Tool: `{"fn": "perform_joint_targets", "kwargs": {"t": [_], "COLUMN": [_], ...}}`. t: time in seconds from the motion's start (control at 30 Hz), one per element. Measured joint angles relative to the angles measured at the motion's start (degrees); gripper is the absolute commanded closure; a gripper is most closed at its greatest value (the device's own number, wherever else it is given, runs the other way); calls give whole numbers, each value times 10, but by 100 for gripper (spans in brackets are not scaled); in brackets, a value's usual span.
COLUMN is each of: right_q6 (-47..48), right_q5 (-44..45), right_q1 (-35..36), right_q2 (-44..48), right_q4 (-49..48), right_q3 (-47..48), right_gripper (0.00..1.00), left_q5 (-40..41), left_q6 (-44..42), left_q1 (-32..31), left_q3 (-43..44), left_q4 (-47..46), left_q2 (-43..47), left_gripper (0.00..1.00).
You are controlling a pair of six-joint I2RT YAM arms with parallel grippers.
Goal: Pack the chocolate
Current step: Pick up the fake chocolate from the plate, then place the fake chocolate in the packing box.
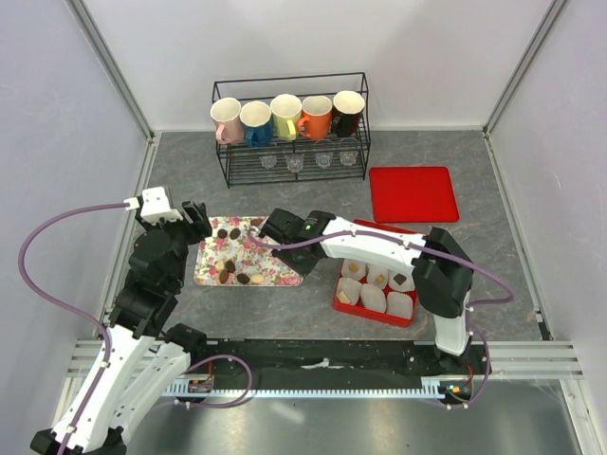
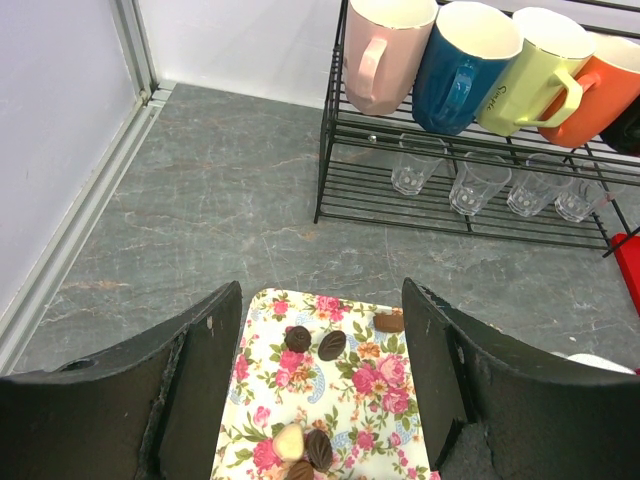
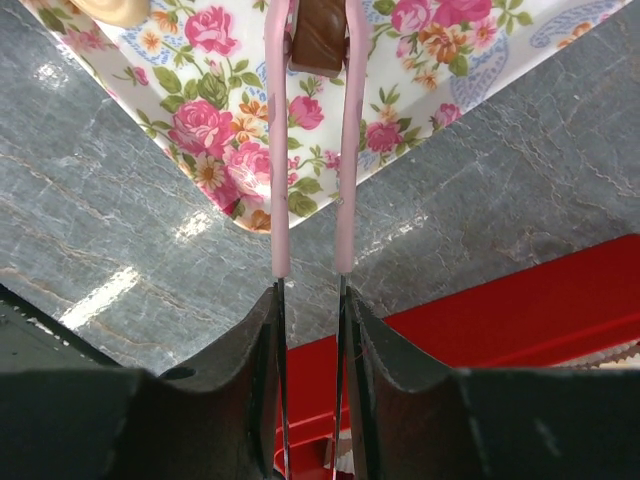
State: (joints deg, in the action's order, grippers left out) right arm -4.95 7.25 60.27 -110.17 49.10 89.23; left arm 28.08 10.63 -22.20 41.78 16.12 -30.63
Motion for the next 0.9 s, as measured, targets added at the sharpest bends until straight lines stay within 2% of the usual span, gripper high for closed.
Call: {"fn": "perform_joint_targets", "kwargs": {"t": [0.23,0.47,0.9], "right_q6": [-12,-49,-184], "right_q5": [2,6,7], "right_q1": [0,0,0], "right_q2": [67,174,407], "right_q4": [14,37,150], "right_q3": [-13,-73,-206], "right_gripper": [84,85,86], "left_q5": [0,0,-1], "left_q6": [0,0,0], "left_q1": [0,0,0], "left_q3": [0,0,0], "left_q4": [0,0,0], "left_q2": [0,3,4], "left_gripper": [28,28,28]}}
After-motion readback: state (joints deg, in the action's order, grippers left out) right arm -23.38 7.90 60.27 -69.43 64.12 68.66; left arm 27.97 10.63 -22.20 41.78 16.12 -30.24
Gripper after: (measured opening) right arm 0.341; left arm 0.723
